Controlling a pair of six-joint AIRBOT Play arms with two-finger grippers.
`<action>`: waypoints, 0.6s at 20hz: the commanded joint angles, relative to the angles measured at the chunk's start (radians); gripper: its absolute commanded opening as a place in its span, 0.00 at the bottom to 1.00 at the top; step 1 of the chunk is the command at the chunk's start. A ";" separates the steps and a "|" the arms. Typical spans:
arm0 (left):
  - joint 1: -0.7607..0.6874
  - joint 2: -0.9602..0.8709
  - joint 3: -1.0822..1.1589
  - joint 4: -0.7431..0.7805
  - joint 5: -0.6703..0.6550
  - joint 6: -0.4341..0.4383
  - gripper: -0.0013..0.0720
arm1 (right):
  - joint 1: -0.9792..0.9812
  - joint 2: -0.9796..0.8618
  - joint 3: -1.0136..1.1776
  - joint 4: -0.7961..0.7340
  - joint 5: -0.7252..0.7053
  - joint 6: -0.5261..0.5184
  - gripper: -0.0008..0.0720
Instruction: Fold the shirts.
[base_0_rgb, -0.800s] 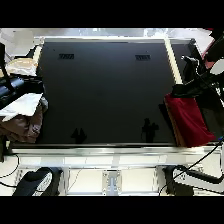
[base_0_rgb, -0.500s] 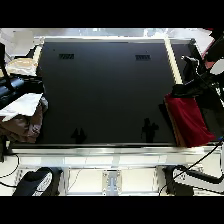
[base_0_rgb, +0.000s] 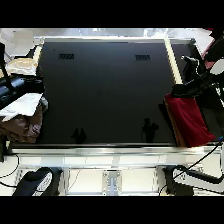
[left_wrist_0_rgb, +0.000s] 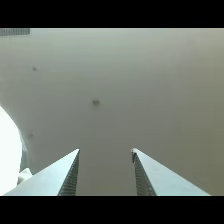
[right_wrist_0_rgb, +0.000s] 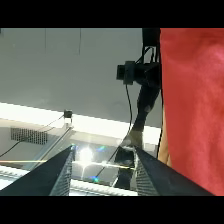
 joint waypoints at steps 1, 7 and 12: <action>0.000 -0.004 0.001 -0.006 0.016 0.000 0.51 | 0.000 0.000 0.001 0.004 -0.018 0.003 0.58; 0.116 -0.144 0.001 0.362 0.224 -0.245 0.51 | 0.000 0.000 0.001 0.068 -0.033 0.002 0.58; 0.486 -0.345 0.001 0.370 0.235 -0.813 0.93 | 0.000 0.000 0.014 0.122 -0.039 0.003 0.58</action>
